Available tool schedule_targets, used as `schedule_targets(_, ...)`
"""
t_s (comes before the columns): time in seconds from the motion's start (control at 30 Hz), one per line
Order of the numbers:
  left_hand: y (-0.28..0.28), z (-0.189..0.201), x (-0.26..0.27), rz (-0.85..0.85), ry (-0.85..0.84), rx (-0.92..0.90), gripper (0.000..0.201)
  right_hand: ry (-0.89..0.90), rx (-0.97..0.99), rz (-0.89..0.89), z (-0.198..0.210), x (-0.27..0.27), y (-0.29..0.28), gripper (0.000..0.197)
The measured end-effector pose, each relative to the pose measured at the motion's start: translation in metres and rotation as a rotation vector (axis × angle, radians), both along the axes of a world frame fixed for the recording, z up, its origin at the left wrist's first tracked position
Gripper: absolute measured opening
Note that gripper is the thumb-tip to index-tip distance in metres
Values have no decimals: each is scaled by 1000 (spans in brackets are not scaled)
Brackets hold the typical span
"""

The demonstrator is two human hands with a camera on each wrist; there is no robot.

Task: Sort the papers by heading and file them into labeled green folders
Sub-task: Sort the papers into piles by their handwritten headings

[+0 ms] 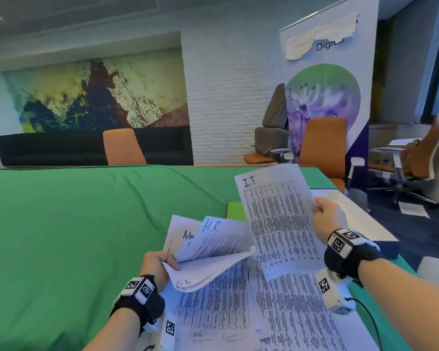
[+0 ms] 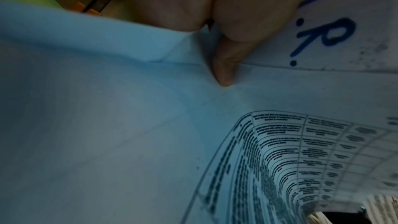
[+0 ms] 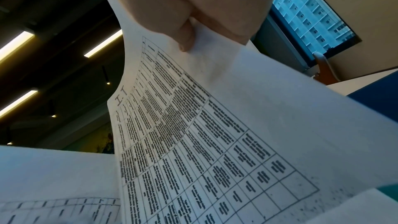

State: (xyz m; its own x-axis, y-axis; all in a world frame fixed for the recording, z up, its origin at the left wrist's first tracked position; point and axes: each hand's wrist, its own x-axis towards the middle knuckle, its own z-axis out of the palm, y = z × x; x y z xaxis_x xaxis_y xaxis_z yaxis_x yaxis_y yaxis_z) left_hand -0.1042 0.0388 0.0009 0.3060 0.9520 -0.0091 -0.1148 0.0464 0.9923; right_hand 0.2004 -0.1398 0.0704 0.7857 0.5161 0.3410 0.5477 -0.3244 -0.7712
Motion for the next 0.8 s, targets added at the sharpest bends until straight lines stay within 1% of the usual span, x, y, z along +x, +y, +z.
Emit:
schedule_targets(0.13, 6, -9, -2, 6, -33, -8, 19, -1, 20, -32, -3, 5, 1, 29)
schedule_targets(0.23, 12, -15, -1, 10, -21, -38, 23, 6, 36, -29, -4, 9, 3, 26)
schedule_targets(0.27, 14, -17, 0, 15, 0, -25, 27, 7, 35, -21, -4, 10, 4, 25)
schedule_targets(0.33, 17, -22, 2, 19, 73, 57, 48, -3, 31, 7, -6, 10, 7, 23)
schedule_targets(0.37, 18, -25, 2, 16, 140, 118, 56, -7, 30, 30, -7, 10, 8, 22)
schedule_targets(0.4, 20, -29, 1, 10, 221, 168, 58, -7, 25, 53, -9, 9, 9, 21)
schedule_targets(0.47, 26, -33, -2, -12, 379, 209, 46, 0, 12, 89, -15, 10, 13, 20)
schedule_targets(0.53, 30, -35, -4, -23, 492, 211, 29, 34, -14, 105, -23, 13, 17, 23)
schedule_targets(0.57, 32, -35, -5, -23, 530, 216, 28, 52, -23, 112, -27, 14, 18, 23)
schedule_targets(0.73, 30, -33, -3, -28, 572, 257, 19, 85, -43, 189, -36, 12, 23, 20)
schedule_targets(0.8, 30, -33, 0, 10, 567, 244, 15, 76, -55, 216, -35, 8, 24, 19)
